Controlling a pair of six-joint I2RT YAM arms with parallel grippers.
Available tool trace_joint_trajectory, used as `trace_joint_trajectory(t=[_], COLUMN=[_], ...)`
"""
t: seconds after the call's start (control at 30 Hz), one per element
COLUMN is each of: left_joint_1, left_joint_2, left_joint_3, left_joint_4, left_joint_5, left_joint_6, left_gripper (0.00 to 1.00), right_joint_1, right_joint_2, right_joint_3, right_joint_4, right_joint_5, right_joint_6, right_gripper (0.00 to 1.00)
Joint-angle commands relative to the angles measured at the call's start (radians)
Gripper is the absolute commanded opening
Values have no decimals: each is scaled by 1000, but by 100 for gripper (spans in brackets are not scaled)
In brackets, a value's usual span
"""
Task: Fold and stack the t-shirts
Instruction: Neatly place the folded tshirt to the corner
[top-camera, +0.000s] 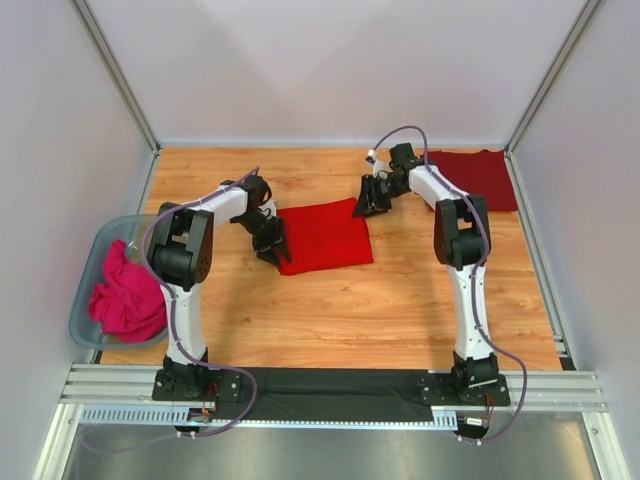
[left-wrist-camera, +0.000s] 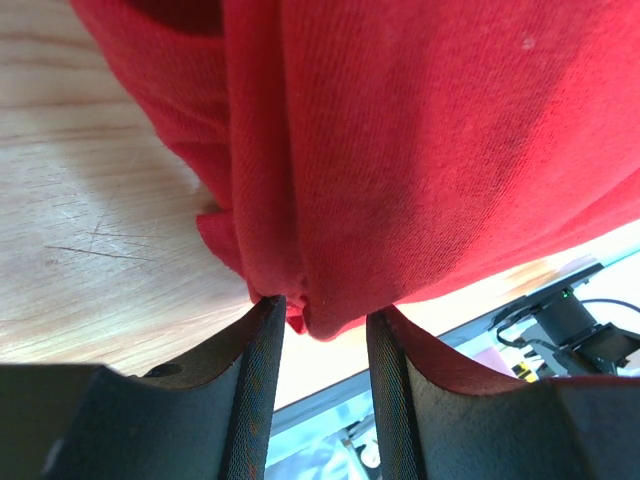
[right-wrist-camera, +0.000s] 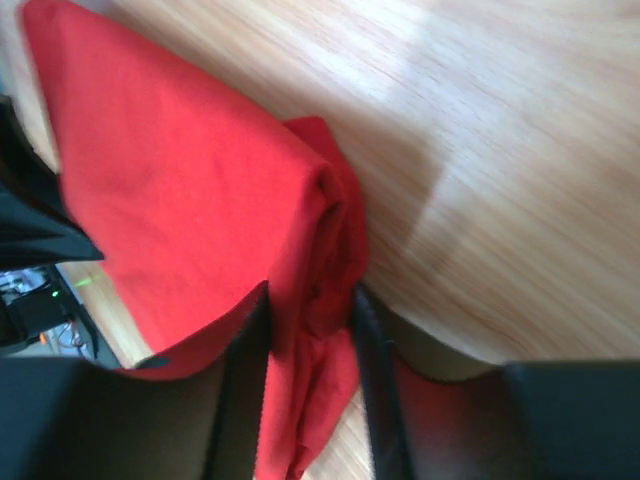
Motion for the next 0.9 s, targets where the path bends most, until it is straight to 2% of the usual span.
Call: trace_joint_trajectory(t=[0.0,0.03,0.17,0.27,0.47,0.63,0.87], left_joint_1=[12,12,11,6,20,21,21], left_joint_2=[22,19,-8,-45,-108,-114,-97], left_joint_3=[5,1,-18,20,148,108,53], left_joint_4=[-5,2,48,39,-46,-14,35], left_joint_5=[-72,-67,6,57,0,29,87], left_joint_6=[28,16,-44,-59,-5,-24,-36], left_gripper=[46,46,46,46,47,47,47], right_joint_1=[7,4,2,-1,-25,-71,-136], right_joint_2=[-38,-53,-180,-253,-408,-501,-528], right_joint_3=[-37,-44,-111,-168,-238,-278,-251], right_joint_4=[-68,-78,-61,-45,-69,-88,-98], right_joint_5=[158,194,308,409,630,806,988], right_joint_6=[-44,-49,-58,-58,-105,-142,-217], right_gripper=[33,22,0,0,0,0,0])
